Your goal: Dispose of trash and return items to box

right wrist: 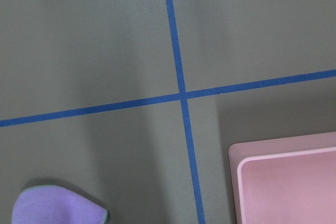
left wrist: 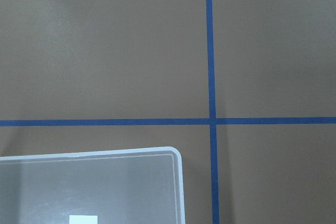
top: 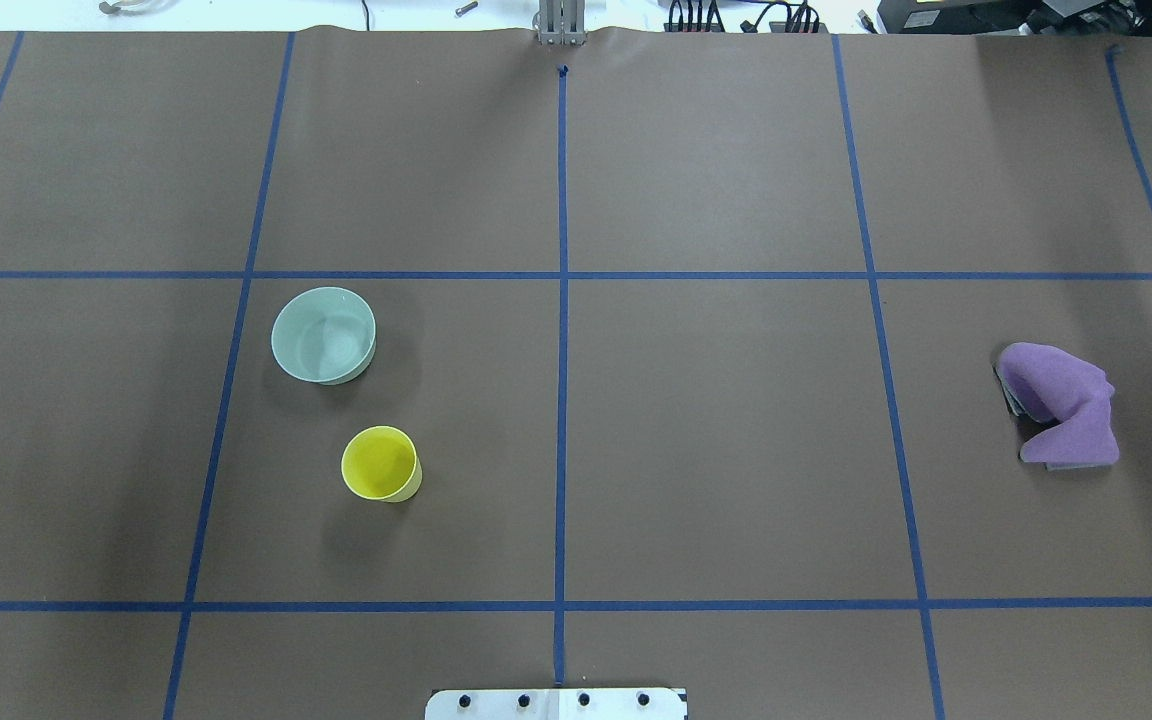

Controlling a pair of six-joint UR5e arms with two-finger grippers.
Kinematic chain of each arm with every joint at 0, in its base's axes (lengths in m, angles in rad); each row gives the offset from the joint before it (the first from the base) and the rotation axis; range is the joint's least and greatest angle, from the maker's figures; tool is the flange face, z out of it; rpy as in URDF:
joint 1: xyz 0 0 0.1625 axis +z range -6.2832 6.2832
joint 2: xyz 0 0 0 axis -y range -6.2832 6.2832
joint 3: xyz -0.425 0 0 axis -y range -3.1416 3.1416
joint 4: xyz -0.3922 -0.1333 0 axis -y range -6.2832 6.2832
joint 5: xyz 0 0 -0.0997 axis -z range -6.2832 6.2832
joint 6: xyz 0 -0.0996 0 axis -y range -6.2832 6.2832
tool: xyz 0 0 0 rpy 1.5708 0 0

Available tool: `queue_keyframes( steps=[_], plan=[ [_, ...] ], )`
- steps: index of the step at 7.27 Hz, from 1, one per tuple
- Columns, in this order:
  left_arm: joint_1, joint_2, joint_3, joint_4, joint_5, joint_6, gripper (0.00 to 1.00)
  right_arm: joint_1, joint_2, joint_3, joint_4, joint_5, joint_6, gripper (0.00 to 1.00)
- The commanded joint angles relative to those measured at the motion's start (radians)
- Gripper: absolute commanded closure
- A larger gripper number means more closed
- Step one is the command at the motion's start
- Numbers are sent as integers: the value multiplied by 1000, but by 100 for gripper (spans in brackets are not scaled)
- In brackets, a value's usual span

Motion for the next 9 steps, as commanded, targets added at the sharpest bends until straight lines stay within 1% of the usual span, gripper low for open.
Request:
queue_keyframes(
  steps=[1,4,6,9],
  plan=[
    [0,16,-7,-5,-2,6,1,0,-4,2,0,4,0,0],
    [0,16,-2,-6,10,8,1,0,-27,12,1,10,0,0],
    [0,19,-4,-6,3,8,1,0,-42,37,1,7,2,0],
    [0,17,-25,-8,10,8,1,0,-47,49,3,1,2,0]
  ],
)
